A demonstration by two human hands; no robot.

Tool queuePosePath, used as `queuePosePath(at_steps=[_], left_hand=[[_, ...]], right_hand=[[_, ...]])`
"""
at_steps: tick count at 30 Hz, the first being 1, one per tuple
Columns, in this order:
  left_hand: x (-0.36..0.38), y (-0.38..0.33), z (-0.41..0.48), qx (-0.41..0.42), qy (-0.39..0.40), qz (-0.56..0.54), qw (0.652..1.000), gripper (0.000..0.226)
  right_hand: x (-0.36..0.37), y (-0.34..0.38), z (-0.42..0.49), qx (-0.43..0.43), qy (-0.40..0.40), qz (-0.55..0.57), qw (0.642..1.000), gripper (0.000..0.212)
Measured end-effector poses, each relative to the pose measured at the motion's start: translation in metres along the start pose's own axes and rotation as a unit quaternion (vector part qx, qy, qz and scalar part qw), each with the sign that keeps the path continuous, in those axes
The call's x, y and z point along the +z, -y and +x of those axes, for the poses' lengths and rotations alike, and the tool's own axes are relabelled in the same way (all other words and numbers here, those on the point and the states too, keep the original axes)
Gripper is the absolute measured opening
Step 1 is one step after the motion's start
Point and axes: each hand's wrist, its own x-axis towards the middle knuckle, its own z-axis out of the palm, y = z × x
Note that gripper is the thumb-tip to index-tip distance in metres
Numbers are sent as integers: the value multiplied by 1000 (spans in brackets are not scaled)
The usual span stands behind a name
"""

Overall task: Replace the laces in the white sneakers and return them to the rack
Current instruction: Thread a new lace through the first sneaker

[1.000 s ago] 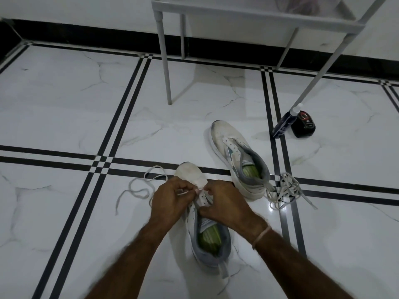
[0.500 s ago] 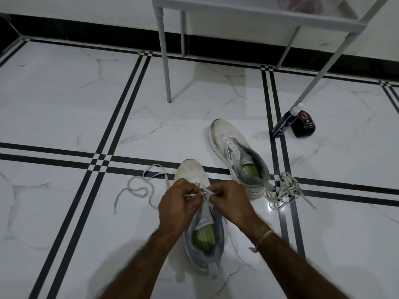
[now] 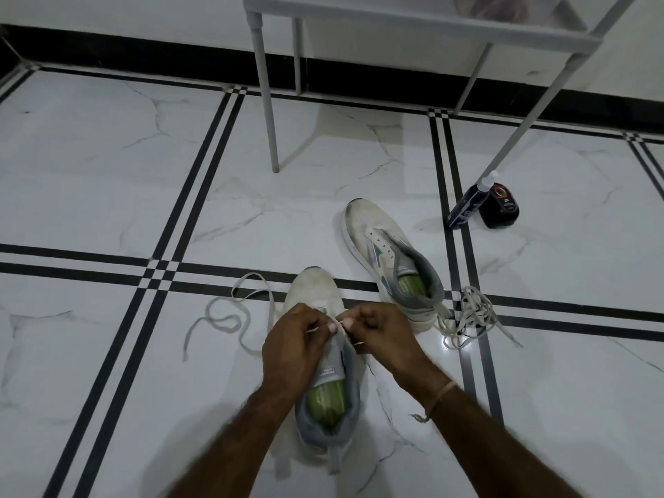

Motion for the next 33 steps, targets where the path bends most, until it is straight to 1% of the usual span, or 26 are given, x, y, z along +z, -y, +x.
queuePosePath(at_steps=[2,4,6,8,9,10,11,12,13,14,15,16,17,19,20,21,22,23,24,25,26,27,29,30,32,33], left_hand=[[-1,-1,3,10,14,33,999,12],[-6,-3,5,28,33,73,996,18],[-15,-3,8,46,54,109,992,17],[-21,1,12,30,71,101,992,15],[-24,3,13,14,76,86,993,18],[-24,5,15,-2,73,67,995,22],[-24,6,15,-19,68,52,996,28],[-23,6,15,-32,64,46,996,31],[-21,5,16,-41,62,49,996,31],[-20,4,15,-45,61,59,995,30],[-18,2,16,-44,58,69,995,27],[-18,2,15,-45,59,75,994,26],[-18,3,15,-46,61,79,994,28],[-20,4,14,-36,61,86,994,34],[-22,3,14,-24,59,88,994,29],[-24,2,14,-14,59,89,994,22],[-25,1,14,-12,60,91,994,19],[-26,0,15,-12,60,93,994,18],[-26,1,15,-14,56,96,994,18],[-27,1,14,-20,49,93,994,18],[-27,1,13,-21,41,86,995,19],[-26,1,12,-20,34,79,996,19],[-23,-1,11,-19,25,61,998,20],[-21,-1,11,-18,22,53,998,22],[-20,0,9,-17,11,43,999,31],[-21,0,7,-18,8,35,999,36]], right_hand=[[4,-3,-2,17,-6,15,1000,7],[11,-1,-5,20,-14,21,999,11],[4,15,-2,43,-56,136,988,19],[-21,42,3,34,-105,373,921,27],[-37,56,5,8,-119,441,890,28],[-49,66,7,-34,-125,407,904,26],[-54,69,9,-88,-121,273,950,21],[-50,69,10,-134,-108,72,982,14],[-41,59,11,-164,-78,-103,978,6],[-30,43,13,-164,-30,-221,961,6],[-20,27,13,-140,10,-277,951,13],[-10,11,13,-121,29,-282,951,17],[-1,1,14,-122,14,-271,955,18],[7,-5,14,-124,-20,-193,973,15],[3,3,13,-99,-27,-89,991,15],[-6,18,11,-57,-23,68,996,19],[-18,34,9,-30,-28,241,970,23],[-34,49,8,-12,-47,374,926,28],[-50,62,8,-8,-75,429,900,32],[-61,68,9,-28,-105,376,920,32],[-63,67,11,-64,-117,237,962,28],[-59,64,10,-102,-100,65,988,23],[-34,37,13,-113,-19,-198,973,26],[-19,23,13,-99,21,-273,957,29],[2,5,10,-109,35,-297,948,31],[4,5,9,-112,22,-220,969,30]])
